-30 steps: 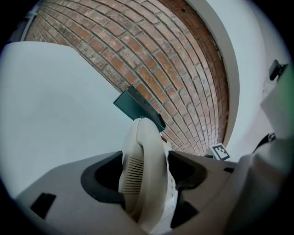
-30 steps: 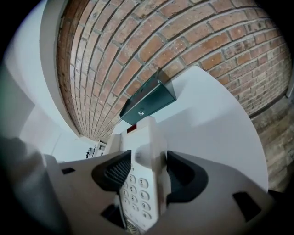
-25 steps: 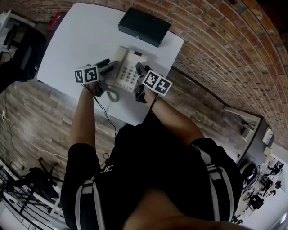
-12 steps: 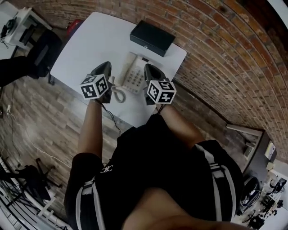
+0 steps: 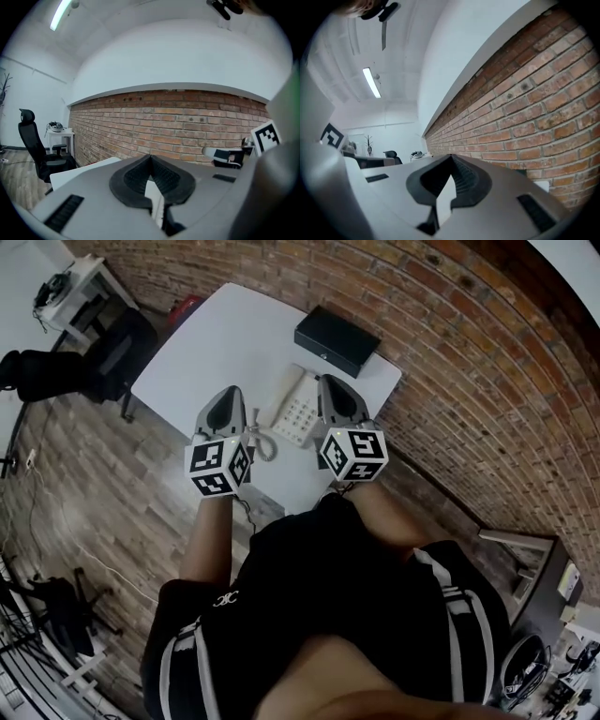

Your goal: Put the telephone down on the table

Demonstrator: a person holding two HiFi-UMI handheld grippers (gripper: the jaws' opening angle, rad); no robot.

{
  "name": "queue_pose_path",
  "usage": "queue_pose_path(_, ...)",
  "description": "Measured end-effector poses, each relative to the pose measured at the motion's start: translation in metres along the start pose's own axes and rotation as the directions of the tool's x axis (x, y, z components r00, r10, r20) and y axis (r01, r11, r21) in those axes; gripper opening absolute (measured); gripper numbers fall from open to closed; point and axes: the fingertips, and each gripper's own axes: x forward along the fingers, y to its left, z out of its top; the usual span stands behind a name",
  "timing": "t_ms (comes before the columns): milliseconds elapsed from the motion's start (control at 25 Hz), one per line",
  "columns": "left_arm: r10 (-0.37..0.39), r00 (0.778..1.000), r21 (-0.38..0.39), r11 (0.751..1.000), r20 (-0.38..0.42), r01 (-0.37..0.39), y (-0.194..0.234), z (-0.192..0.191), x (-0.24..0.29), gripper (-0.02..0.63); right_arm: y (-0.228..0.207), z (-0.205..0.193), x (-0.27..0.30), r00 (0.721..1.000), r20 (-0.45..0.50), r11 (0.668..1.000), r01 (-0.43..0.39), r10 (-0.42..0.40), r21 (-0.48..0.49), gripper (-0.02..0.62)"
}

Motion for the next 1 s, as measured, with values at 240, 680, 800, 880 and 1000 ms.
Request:
queue_pose_path(240,0.019,1.000,0.037,0.999,-0.002,-0.019,-0.007,-0.008,-0.018,0.003,-0.004,0.005,-0.021,0.999,0.023,0.999,0.031,-0.031,-0.027,-0.002)
queue_pose_path(680,0.002,1.000,0.070,0.998,-0.003,-0.002,-0.017,-0.006,-0.021,0.003,0.016,0.004,-0.026,1.000,0.022,0.985,0.022,-0.018,-0.172,-0.002)
queue_pose_path(800,0.003,1.000,0.070,0.998,-0.001,-0.003,-0.016,-0.004,-0.023,0.003,0.019,0.003,-0.025,1.000,0.015,0.985,0.017,-0.015,-0.173,-0.002)
queue_pose_path(880,0.004,1.000,0.062,0.998,-0.003,-0.004,-0.015,-0.005,-0.024,0.003,0.021,0.003,-0.025,1.000,0.016,0.984,0.016,-0.014,-0.175,-0.002)
queue_pose_path(1000,0.006,1.000,0.045,0.999,-0.006,-0.006,-0.014,-0.007,-0.026,0.003,0.022,0.002,-0.027,1.000,0.015,0.983,0.013,-0.011,-0.180,-0.002)
